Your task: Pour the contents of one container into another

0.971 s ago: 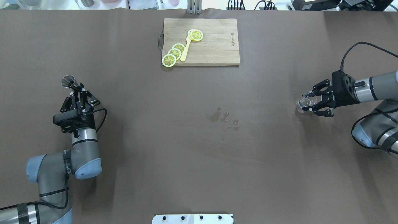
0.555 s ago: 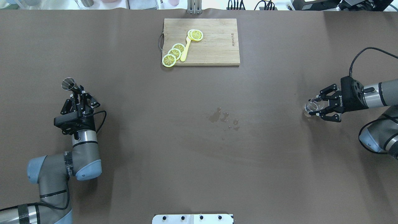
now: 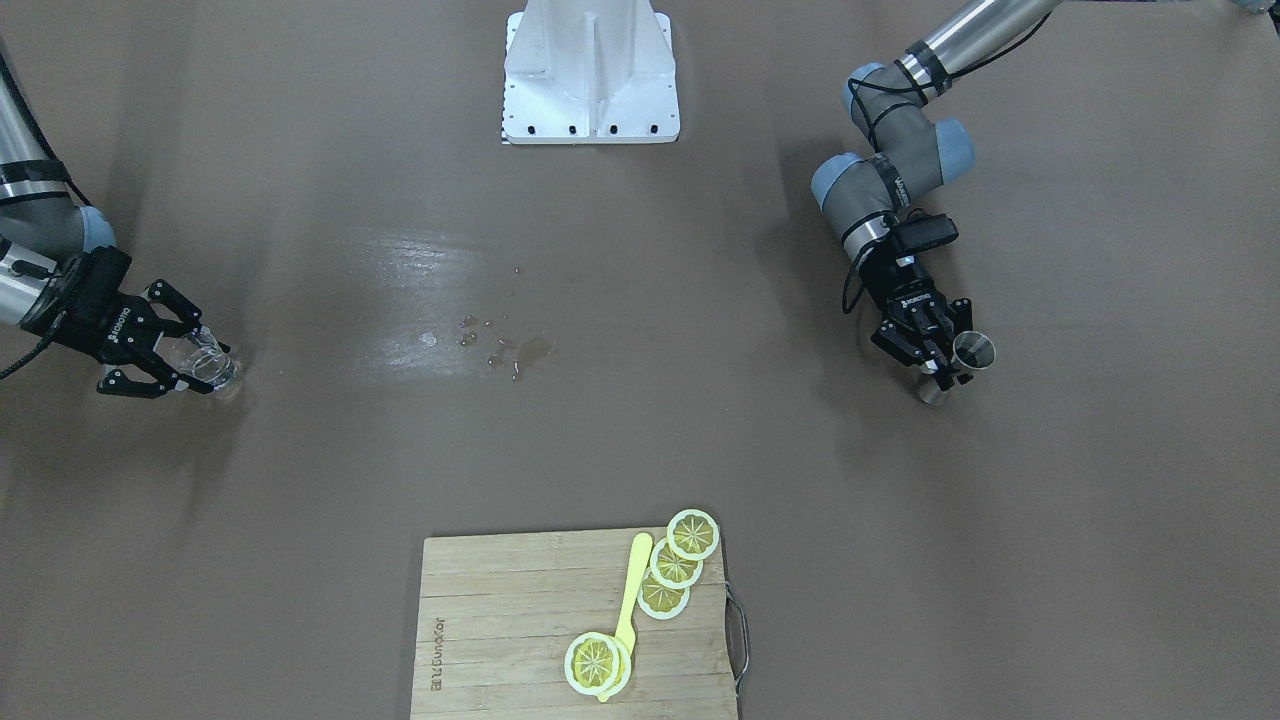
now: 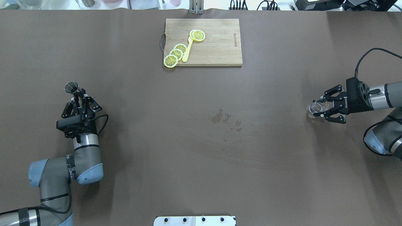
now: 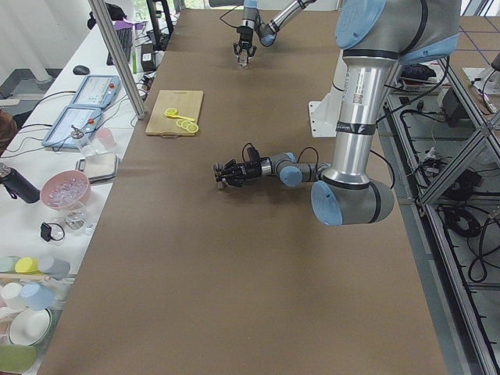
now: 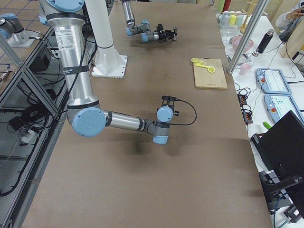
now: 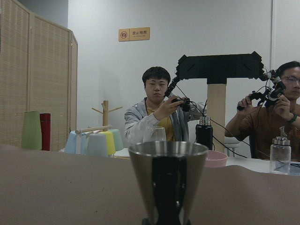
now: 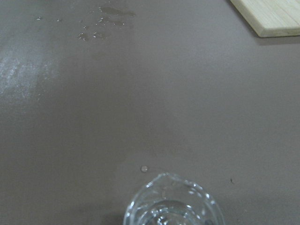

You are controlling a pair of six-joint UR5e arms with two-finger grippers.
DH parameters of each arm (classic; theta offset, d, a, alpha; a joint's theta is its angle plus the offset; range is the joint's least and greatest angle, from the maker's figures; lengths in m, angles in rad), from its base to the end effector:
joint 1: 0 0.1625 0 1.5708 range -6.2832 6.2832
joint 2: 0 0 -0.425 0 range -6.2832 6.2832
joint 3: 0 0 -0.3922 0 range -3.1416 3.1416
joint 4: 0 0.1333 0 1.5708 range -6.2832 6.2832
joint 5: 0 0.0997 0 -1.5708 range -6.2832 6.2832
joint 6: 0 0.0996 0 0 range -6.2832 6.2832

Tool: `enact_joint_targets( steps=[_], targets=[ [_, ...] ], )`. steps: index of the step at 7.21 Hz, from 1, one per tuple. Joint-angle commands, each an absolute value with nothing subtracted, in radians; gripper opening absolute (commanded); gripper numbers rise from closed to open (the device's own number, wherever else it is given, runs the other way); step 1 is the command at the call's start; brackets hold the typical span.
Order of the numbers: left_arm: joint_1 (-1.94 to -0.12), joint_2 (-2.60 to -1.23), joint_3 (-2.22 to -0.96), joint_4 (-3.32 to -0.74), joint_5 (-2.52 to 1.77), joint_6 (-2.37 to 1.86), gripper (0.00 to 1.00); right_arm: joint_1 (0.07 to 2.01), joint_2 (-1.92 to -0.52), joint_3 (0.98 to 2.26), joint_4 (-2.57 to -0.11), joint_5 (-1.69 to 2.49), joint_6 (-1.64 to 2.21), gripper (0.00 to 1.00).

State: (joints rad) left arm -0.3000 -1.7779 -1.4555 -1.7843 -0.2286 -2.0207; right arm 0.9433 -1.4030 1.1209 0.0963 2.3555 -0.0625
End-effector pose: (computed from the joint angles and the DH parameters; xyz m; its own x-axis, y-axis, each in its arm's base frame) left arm 0.4859 -0.3914 0.5340 0.6697 -0.3103 -0.6747 0.7084 -0.0055 0.7058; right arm -0.2634 -0.4703 0.6057 0.1580 -0.9850 0.0689 0.1186 0.0882 0.9890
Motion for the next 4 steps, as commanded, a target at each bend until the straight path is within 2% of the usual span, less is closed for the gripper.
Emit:
enact_joint_targets(
  steps=[1, 2, 3, 4],
  targets=[
    [-0.299, -1.778, -1.454, -1.770, -0.229, -2.022, 0.39, 0.942, -1.401, 1.112, 0.097, 2.339, -0.063, 0.55],
    [-0.299, -1.778, -1.454, -1.770, -0.229, -2.022, 0.42, 0.942, -1.401, 1.112, 0.097, 2.339, -0.063, 0.57],
    [-0.299, -1.778, -1.453, -1.770, -0.227, -2.022, 0.99, 0.942, -1.399, 1.112, 0.097, 2.339, -0.063, 0.57],
    [-0.299, -1.776, -1.454, -1.772, -0.209, -2.023, 0.99, 0.942, -1.399, 1.112, 0.097, 2.339, -0.063, 0.58]
  ],
)
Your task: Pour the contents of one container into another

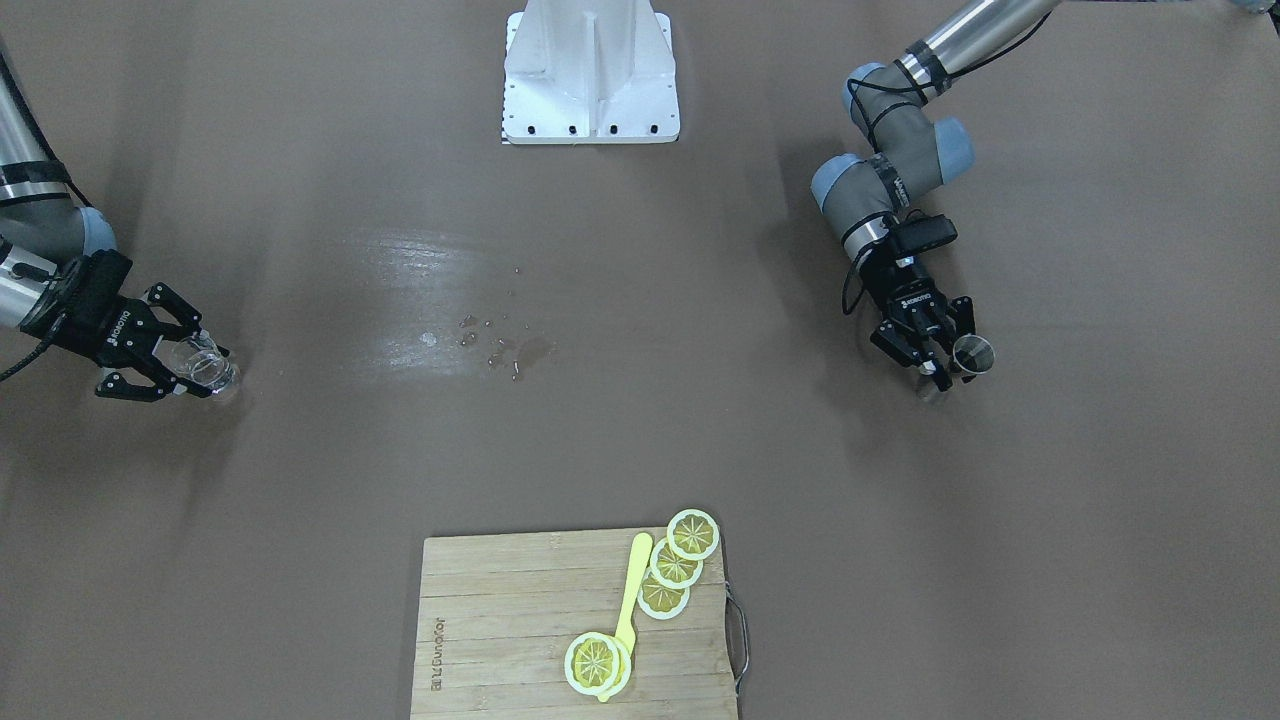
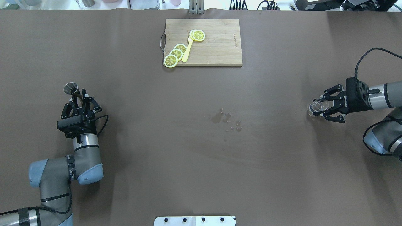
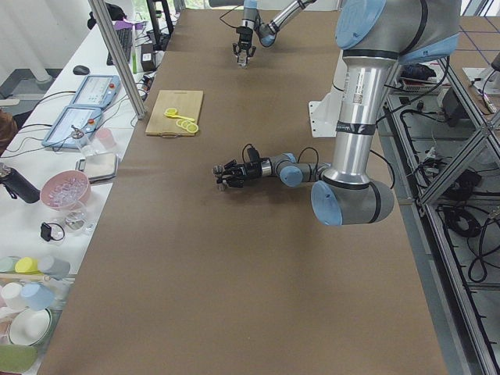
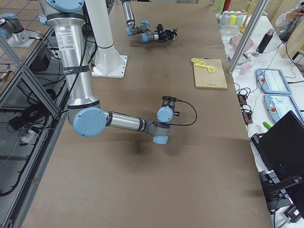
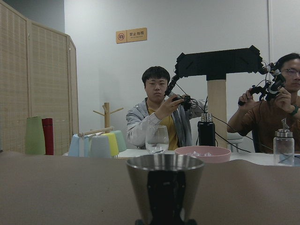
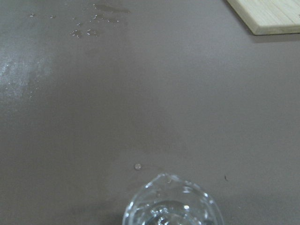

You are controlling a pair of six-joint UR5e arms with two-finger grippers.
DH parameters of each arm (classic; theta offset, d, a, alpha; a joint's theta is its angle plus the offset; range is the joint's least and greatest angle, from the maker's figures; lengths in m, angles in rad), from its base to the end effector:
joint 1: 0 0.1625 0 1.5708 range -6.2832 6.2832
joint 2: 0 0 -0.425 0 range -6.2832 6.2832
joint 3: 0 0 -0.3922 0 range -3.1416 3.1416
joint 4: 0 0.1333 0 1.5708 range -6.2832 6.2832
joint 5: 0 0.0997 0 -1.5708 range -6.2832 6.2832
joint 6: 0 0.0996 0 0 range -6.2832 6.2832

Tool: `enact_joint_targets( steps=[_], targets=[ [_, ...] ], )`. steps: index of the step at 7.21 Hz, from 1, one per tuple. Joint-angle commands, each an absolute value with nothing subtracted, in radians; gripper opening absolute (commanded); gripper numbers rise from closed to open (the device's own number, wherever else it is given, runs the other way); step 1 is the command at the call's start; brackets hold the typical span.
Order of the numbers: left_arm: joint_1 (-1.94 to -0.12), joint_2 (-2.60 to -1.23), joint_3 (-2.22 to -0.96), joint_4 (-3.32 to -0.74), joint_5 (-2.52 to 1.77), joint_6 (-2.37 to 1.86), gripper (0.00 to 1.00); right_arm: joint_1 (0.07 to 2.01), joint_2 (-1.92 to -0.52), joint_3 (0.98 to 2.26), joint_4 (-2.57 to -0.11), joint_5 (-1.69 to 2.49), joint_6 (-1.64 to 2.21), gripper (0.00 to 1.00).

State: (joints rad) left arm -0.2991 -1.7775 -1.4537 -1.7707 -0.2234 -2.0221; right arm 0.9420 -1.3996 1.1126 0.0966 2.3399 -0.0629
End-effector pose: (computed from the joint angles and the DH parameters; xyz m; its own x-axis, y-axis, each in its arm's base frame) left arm 0.4861 -0.3910 0.5360 0.6796 -0.3107 -0.6645 0.6976 -0.0065 0.7165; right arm -0.2645 -0.4725 0.6080 0.1721 -0.9826 0.0696 0.1224 0.0915 0.9883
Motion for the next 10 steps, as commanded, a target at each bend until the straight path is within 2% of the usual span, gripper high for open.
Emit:
enact_joint_targets(
  steps=[1, 5, 10],
  targets=[
    [-0.298, -1.773, -1.465, -1.772, -0.203, -2.025, 0.99, 0.942, -1.397, 1.112, 0.097, 2.338, -0.063, 0.63],
    [-0.258, -1.735, -1.543, -1.773, -0.170, -2.023, 0.99, 0.942, -1.396, 1.117, 0.097, 2.327, -0.060, 0.86],
    [-0.192, -1.587, -1.695, -1.770, -0.091, -2.022, 0.99, 0.997, -1.397, 1.239, 0.048, 2.338, -0.008, 0.97]
  ],
)
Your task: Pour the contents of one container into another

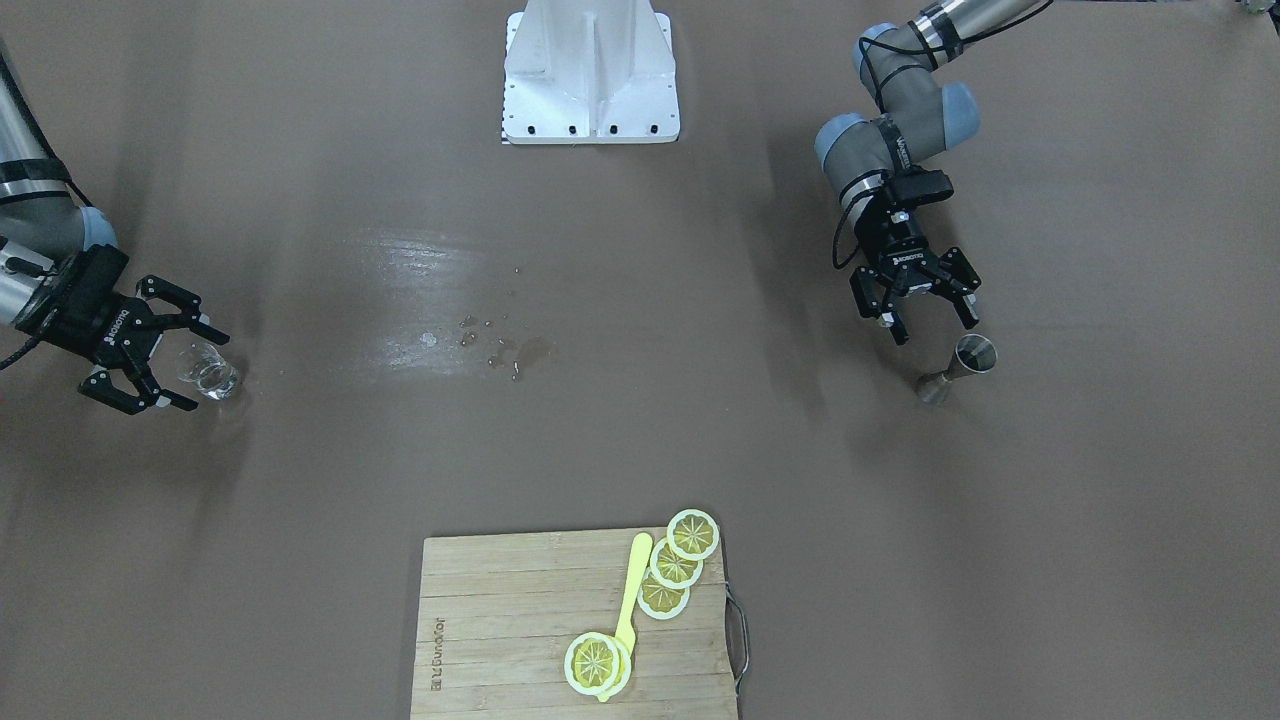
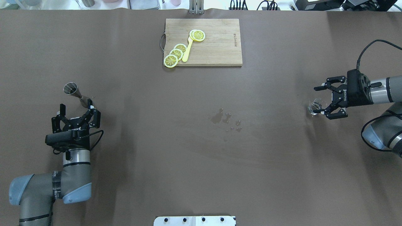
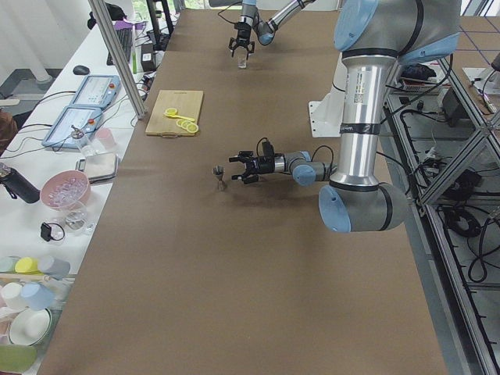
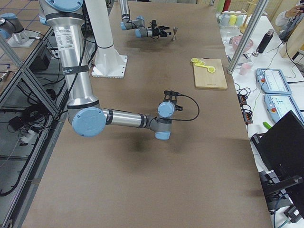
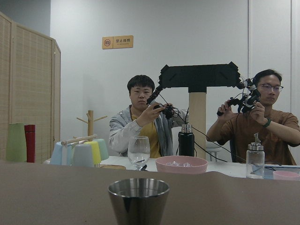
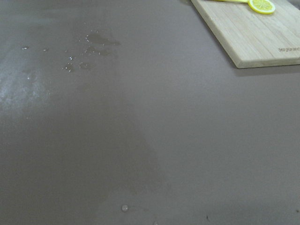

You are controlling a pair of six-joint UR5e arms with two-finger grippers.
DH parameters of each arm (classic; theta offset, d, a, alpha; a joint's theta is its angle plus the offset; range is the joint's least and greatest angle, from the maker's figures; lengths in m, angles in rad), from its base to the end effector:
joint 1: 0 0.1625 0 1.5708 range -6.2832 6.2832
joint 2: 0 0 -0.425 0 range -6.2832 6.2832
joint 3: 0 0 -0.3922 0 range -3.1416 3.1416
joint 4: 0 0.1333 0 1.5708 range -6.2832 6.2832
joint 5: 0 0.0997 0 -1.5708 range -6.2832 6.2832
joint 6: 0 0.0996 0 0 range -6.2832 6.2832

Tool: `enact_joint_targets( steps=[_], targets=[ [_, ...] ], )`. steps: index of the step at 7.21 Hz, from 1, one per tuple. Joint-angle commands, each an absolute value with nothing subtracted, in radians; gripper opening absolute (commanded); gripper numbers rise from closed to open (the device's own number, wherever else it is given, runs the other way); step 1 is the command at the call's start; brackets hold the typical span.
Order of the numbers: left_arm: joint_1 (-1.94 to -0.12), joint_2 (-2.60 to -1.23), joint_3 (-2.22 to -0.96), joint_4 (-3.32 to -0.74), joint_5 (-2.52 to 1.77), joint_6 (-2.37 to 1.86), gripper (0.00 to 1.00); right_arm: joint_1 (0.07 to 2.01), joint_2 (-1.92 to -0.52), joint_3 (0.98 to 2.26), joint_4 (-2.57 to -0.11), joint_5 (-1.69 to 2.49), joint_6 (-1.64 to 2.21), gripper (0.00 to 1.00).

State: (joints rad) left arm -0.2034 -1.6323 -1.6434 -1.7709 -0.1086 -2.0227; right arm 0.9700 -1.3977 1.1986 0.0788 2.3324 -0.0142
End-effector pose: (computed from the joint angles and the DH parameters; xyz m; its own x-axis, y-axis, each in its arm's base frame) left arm 0.4550 -0.3311 0.5118 0.6833 -0.1893 -0.7052 0.7110 -0.0471 0.7016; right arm -0.2527 -0.4829 0.5684 0.2087 -0.9756 0.0687 0.0708 0.0851 0.9938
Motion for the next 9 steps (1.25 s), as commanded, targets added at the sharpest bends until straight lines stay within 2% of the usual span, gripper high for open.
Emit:
enact_joint_targets(
  steps=[1, 4, 6, 9],
  targets=[
    [-0.178, -1.541, -1.751, -1.770, -0.091, -2.022, 0.99, 1.038, -1.393, 1.273, 0.005, 2.350, -0.008, 0.98],
    [-0.176, -1.526, -1.891, -1.755, -0.106, -1.976, 0.99, 1.173, -1.356, 1.359, -0.208, 2.378, -0.015, 1.00],
    [-0.178, -1.529, -2.013, -1.752, -0.174, -1.703, 0.99, 1.250, -1.283, 1.364, -0.480, 2.396, -0.021, 1.00],
    [-0.190, -1.671, -2.042, -1.752, -0.247, -1.347, 0.99, 1.366, -1.246, 1.393, -0.882, 2.384, -0.038, 1.00]
  ],
)
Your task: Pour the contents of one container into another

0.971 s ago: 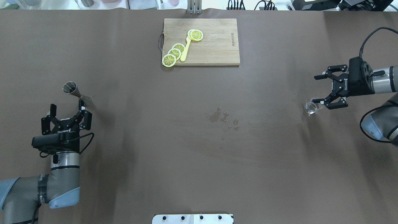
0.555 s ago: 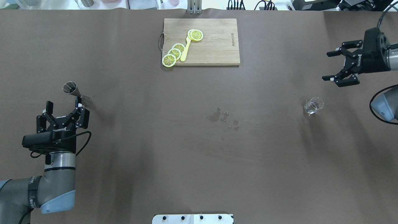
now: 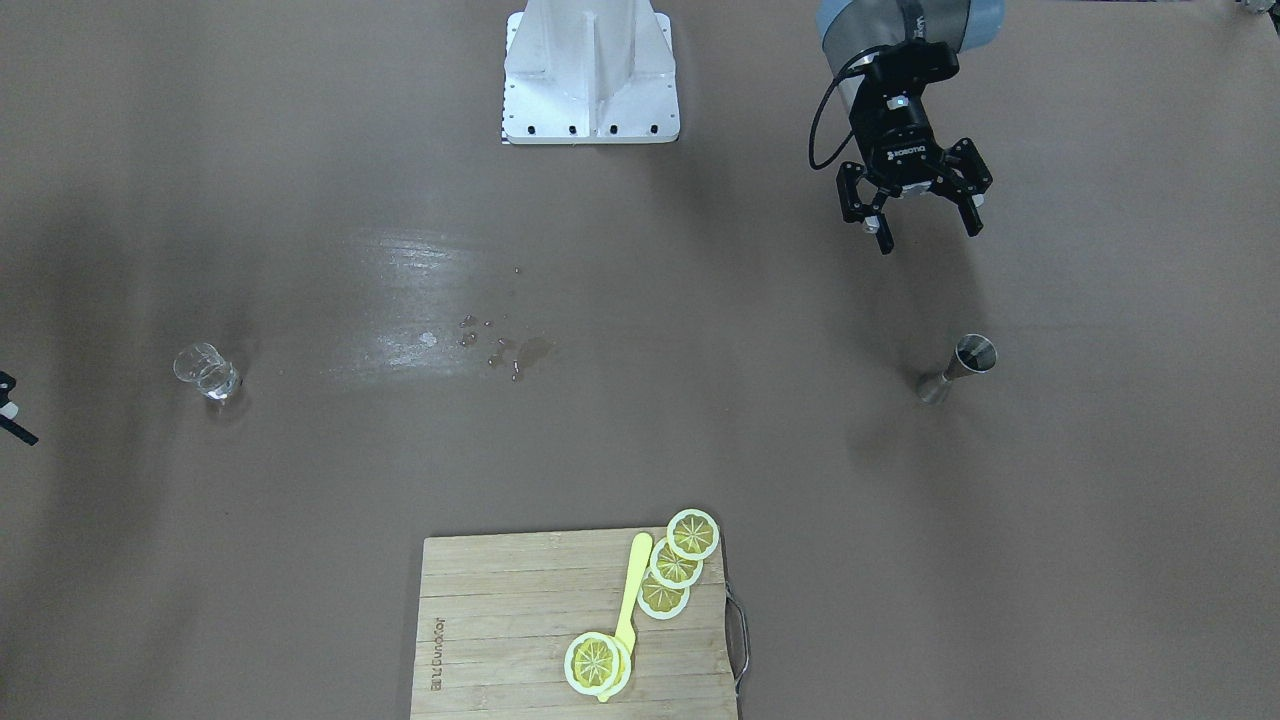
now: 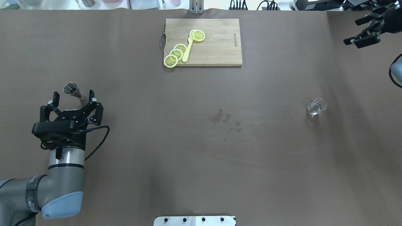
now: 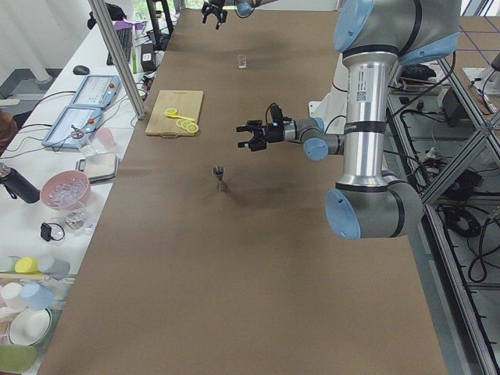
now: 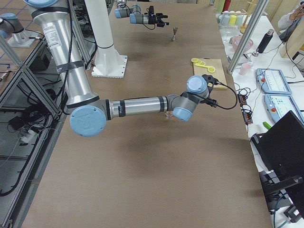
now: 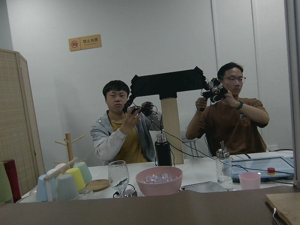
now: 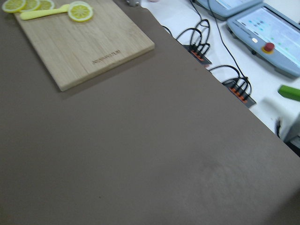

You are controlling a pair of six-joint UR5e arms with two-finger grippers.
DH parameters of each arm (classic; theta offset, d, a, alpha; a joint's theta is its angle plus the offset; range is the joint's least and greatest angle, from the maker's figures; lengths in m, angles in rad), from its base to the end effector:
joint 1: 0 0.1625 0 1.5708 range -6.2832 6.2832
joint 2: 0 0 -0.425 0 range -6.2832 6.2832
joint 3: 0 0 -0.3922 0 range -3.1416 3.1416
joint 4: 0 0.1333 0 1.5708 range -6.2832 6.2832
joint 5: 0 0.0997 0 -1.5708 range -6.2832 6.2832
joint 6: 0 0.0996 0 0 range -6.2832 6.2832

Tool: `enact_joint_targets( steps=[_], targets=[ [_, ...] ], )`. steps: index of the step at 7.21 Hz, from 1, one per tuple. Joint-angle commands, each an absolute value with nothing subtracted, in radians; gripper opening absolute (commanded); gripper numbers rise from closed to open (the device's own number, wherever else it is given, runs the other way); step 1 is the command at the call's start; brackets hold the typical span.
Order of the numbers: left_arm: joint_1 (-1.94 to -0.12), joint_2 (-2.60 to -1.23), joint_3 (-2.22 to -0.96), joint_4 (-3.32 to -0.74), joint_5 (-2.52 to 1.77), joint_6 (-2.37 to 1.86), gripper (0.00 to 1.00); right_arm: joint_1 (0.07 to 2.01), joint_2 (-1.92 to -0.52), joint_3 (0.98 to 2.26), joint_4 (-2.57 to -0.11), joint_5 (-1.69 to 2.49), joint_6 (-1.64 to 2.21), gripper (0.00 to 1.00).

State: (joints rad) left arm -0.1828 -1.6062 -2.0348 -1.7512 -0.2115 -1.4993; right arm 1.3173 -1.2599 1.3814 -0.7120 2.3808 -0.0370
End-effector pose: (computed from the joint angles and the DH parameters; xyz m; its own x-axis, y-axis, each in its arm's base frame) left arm 0.4006 -0.3086 0.3530 0.8087 -0.1342 -0.5727 0.5863 0.1046 0.8033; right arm -0.0993 -0.6270 0.4750 0.5111 -0.7748 0.3723 0.1587 0.5107 0.8450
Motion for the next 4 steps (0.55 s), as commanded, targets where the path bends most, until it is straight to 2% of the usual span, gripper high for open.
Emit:
enact_joint_targets(
  steps=[1, 4],
  targets=[
    [-0.201, -1.751, -2.045, -1.753, -0.309, -1.200, 0.99, 1.412, -1.244, 1.416, -1.076, 2.384, -0.040, 1.00],
    [-0.325, -1.945, -2.020, -1.752, -0.559, -0.683, 0.99, 1.511, -1.314, 1.468, -1.374, 2.260, -0.040, 1.00]
  ],
)
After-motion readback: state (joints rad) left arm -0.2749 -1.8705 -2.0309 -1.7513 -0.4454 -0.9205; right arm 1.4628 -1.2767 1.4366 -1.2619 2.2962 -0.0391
